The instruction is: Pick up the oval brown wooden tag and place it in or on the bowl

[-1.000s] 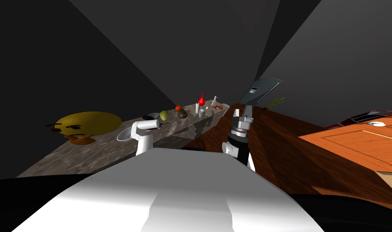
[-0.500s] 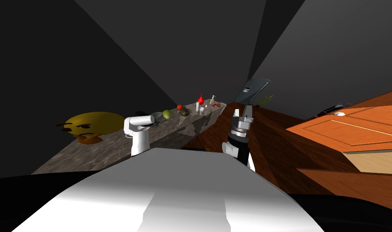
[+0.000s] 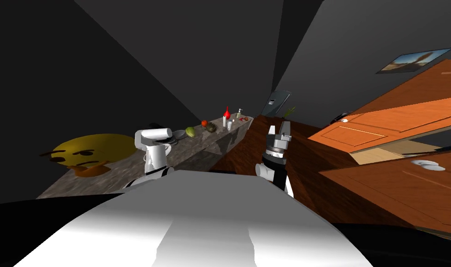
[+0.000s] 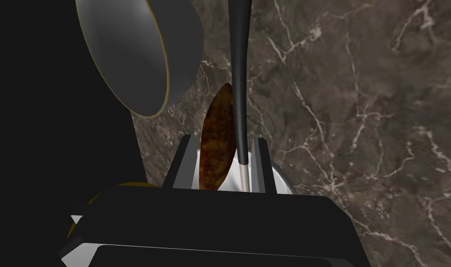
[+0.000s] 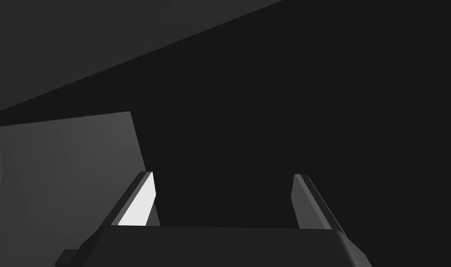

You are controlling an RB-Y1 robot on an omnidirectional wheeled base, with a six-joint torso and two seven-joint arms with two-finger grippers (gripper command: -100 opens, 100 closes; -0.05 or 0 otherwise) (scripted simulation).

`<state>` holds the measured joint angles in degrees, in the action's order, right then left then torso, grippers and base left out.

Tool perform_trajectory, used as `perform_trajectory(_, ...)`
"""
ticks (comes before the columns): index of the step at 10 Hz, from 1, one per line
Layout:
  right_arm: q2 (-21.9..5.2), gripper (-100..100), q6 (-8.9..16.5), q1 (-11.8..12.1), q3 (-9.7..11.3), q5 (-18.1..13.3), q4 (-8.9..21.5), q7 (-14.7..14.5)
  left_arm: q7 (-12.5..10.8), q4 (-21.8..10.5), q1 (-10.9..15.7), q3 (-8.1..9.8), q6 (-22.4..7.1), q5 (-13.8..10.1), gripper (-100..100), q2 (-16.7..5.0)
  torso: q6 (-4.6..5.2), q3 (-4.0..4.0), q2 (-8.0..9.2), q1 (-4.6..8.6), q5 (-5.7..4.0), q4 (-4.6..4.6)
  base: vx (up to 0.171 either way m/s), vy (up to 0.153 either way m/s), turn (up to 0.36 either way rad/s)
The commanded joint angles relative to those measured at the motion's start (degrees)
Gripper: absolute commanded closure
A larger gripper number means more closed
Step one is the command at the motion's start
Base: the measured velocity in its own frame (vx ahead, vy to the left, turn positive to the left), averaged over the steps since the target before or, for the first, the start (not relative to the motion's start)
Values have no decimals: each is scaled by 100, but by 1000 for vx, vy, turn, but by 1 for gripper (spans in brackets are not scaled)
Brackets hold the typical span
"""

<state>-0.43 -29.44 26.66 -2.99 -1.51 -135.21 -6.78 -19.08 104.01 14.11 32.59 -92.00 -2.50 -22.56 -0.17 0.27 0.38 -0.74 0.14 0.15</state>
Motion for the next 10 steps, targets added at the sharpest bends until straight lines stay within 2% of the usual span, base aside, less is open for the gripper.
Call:
perform_trajectory(1, 0, 0, 0, 0, 0, 0, 0, 0, -136, -286, 185, 85, -140, -84, 100, -286, 0, 0, 0, 0, 0, 0, -85, 171, -267)
perform_trajectory(2, 0, 0, 0, 0, 0, 0, 0, 0, -136, -362, 185, 85, -140, -84, 100, -286, -3, -5, -8, -13, 1, -2, -74, 123, -112)
perform_trajectory(5, 0, 0, 0, 0, 0, 0, 0, 0, -390, -995, 490, 218, -372, -202, 100, -843, 19, -17, -26, 16, -2, -8, -89, 107, -348)
perform_trajectory(6, 0, 0, 0, 0, 0, 0, 0, 0, -390, -1100, 490, 218, -372, -202, 100, -852, 19, -17, -27, 12, -3, -7, -72, 110, -128)
perform_trajectory(7, 0, 0, 0, 2, -1, 0, -1, 0, -477, -1302, 586, 251, -448, -229, 100, -1047, -7, -20, -28, 12, 2, -14, -61, 88, -195)
perform_trajectory(8, 0, 0, 0, 1, 0, 0, 0, 0, -477, -1364, 586, 251, -448, -229, 100, -1047, 4, -21, -31, 14, 1, -13, -48, 64, -120)
perform_trajectory(10, 0, 0, 0, 1, 0, 0, 0, 0, -651, -1784, 770, 298, -592, -263, 100, -1435, 13, -27, -41, 25, -4, -14, -70, 94, -305)
